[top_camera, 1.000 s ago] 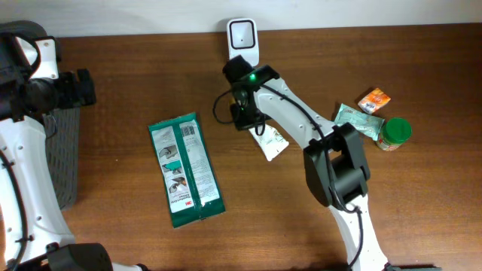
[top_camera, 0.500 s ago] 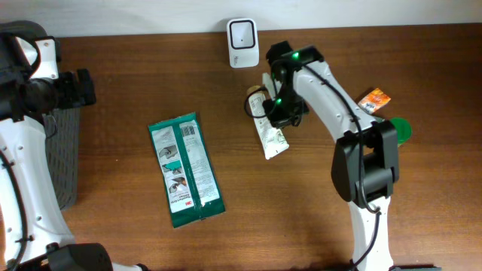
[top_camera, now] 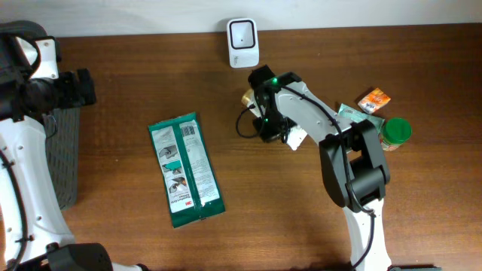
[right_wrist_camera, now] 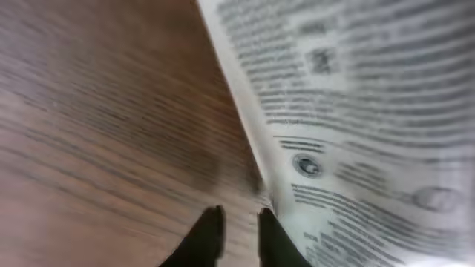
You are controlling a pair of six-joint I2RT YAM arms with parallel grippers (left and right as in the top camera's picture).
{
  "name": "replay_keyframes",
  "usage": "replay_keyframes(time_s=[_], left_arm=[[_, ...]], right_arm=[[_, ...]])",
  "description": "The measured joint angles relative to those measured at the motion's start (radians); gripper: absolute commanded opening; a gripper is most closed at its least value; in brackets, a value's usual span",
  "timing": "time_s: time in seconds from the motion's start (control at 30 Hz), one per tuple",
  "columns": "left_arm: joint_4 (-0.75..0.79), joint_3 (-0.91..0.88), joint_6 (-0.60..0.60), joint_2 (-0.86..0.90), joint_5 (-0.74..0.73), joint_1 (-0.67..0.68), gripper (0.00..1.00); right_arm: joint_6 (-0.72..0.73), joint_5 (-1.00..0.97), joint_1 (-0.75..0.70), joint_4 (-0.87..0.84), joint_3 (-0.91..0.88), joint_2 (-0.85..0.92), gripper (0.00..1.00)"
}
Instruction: Scan the item barcode
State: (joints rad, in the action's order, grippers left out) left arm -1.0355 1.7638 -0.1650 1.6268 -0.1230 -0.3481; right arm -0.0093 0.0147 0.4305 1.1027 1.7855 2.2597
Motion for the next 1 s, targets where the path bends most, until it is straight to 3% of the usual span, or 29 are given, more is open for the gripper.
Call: replay_keyframes(time_s=[0.07,0.1,0.17,0.3,0.4,0.47,0.63,0.67,0.7,0.73,0.9,1.0], left_arm=[[0.000,0.000,0.000,0.000,0.000,0.000,0.99],[-0.001,0.000,0.000,0.000,0.000,0.000,0.99],[0.000,0.000,0.000,0.000,0.000,0.000,0.99],[0.000,0.000,0.000,0.000,0.000,0.000,0.99],[0.000,0.000,0.000,0.000,0.000,0.000,0.99],[0.000,0.000,0.000,0.000,0.000,0.000,0.99],[0.000,0.000,0.000,0.000,0.000,0.000,0.99],[0.000,0.000,0.000,0.000,0.000,0.000,0.99],[0.000,0.000,0.000,0.000,0.000,0.000,0.99],[0.000,0.000,0.000,0.000,0.000,0.000,0.99],[0.000,0.000,0.000,0.000,0.000,0.000,0.99],[0.000,0.000,0.000,0.000,0.000,0.000,0.99]], right_arm=[[-0.019,0.039,-0.022,0.013,0.043,-0.025,0.67],[-0.035,0.065,-0.045,0.015,0.060,-0.044,0.74],[-0.101,0.170,-0.177,-0.012,0.104,-0.085,0.83],[-0.259,0.411,-0.335,-0.014,0.106,-0.013,0.82],[-0.310,0.569,-0.346,0.005,0.106,0.104,0.58],[-0.318,0.651,-0.342,0.042,0.106,0.125,0.50],[-0.232,0.713,-0.258,0.027,0.061,0.133,0.49],[-0.169,0.737,-0.241,-0.023,0.050,0.133,0.35],[-0.117,0.755,-0.233,-0.069,0.037,0.131,0.13],[-0.093,0.759,-0.233,-0.097,0.028,0.130,0.08],[-0.102,0.842,-0.234,-0.146,0.014,0.128,0.04],[-0.192,0.862,-0.233,-0.036,-0.010,0.089,0.04]])
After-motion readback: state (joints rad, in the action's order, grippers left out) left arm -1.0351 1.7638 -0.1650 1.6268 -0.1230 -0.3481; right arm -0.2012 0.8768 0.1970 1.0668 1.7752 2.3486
